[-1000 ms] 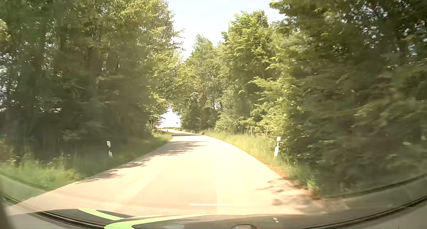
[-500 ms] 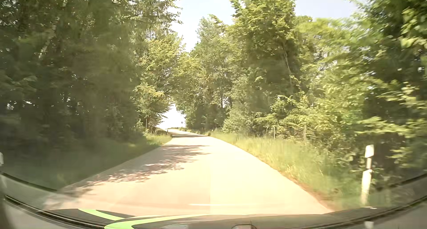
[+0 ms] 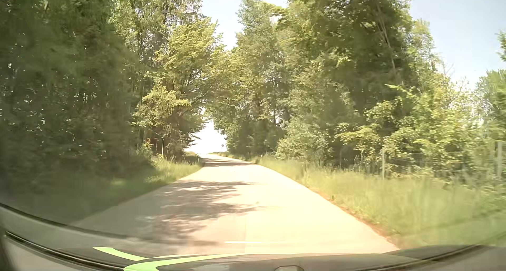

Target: Follow the waypoints while adhering to traffic rules and regulations

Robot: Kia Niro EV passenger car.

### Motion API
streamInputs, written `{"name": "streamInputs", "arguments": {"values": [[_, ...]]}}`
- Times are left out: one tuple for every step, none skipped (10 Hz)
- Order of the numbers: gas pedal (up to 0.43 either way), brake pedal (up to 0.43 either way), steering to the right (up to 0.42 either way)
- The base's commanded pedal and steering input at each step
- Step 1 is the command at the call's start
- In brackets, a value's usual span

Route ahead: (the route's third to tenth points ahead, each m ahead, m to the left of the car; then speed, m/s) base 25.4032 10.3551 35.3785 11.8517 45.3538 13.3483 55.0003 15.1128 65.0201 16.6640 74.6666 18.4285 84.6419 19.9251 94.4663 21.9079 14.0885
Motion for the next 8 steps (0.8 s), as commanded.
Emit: {"name": "streamInputs", "arguments": {"values": [[0.177, 0.000, -0.025], [0.177, 0.000, -0.025], [0.177, 0.000, -0.024], [0.177, 0.000, -0.023], [0.177, 0.000, -0.021], [0.177, 0.000, -0.020], [0.177, 0.000, -0.020], [0.177, 0.000, -0.020]]}}
